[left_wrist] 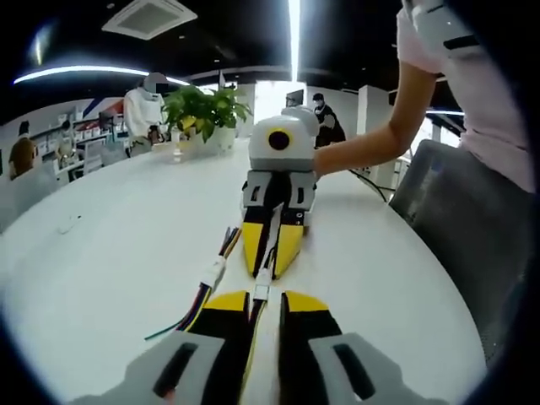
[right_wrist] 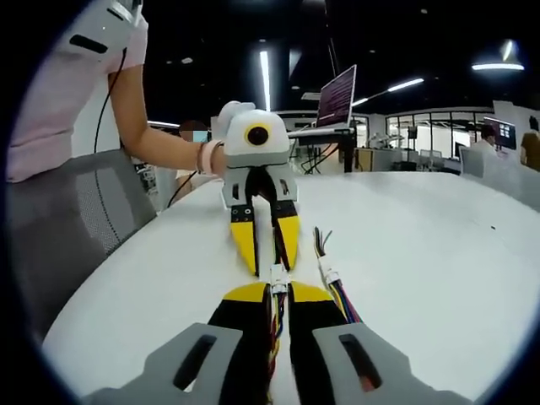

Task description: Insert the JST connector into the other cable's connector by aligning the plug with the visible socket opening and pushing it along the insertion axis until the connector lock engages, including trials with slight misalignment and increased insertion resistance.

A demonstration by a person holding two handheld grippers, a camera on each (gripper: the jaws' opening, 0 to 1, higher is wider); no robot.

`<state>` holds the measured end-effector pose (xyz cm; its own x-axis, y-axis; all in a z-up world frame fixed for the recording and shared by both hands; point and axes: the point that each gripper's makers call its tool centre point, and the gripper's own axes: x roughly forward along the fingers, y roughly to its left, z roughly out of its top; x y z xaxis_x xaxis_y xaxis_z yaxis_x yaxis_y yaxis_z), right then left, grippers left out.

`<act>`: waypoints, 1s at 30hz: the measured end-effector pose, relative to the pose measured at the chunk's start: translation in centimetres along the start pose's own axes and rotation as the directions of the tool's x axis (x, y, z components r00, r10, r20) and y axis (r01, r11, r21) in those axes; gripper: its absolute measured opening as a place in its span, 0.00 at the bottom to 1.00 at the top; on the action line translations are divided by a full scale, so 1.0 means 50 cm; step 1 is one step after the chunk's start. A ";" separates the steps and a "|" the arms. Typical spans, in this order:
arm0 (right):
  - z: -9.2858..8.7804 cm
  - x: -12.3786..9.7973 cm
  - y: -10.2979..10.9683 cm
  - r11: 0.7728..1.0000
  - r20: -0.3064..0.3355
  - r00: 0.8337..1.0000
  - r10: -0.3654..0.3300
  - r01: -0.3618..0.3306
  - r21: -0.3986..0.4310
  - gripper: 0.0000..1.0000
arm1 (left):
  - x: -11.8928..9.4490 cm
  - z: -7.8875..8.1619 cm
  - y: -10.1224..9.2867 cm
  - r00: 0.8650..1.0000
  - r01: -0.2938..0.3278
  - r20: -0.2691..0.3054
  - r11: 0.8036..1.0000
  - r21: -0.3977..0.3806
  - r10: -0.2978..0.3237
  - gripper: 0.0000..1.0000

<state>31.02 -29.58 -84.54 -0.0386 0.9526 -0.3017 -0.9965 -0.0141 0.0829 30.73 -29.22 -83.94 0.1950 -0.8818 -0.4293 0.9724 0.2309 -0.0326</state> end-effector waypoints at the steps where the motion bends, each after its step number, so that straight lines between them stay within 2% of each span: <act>1: 0.000 0.000 0.000 1.000 0.001 1.000 0.001 -0.001 0.003 0.06 | -0.001 -0.001 0.001 1.000 -0.004 -0.005 1.000 0.002 0.004 0.10; 5: 0.007 0.000 -0.003 0.999 0.018 1.000 -0.004 0.003 0.036 0.10 | -0.004 -0.003 0.006 1.000 -0.004 0.016 0.998 -0.065 0.005 0.11; 13: 0.012 -0.011 0.007 0.997 0.023 1.000 -0.014 0.012 0.073 0.07 | -0.008 -0.008 0.008 1.000 -0.025 -0.018 0.997 -0.069 0.024 0.14; 17: 0.020 -0.021 0.014 0.997 0.020 1.000 -0.020 0.018 0.077 0.10 | -0.012 -0.008 0.006 0.999 -0.034 -0.037 0.996 -0.078 0.031 0.16; 21: 0.042 -0.028 0.023 0.998 0.026 0.999 -0.030 0.029 0.057 0.11 | -0.020 0.000 0.010 0.997 -0.060 -0.046 0.995 -0.081 0.056 0.24; 30: 0.076 -0.043 0.031 0.998 0.031 0.998 -0.061 0.060 0.036 0.23 | -0.057 0.036 0.002 0.993 -0.108 -0.053 0.994 -0.033 0.106 0.26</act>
<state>29.85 -30.51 -80.15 0.0247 0.9607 -0.2764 -0.9936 0.0541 0.0992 30.51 -27.40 -81.10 0.2899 -0.8296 -0.4773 0.9409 0.3382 -0.0164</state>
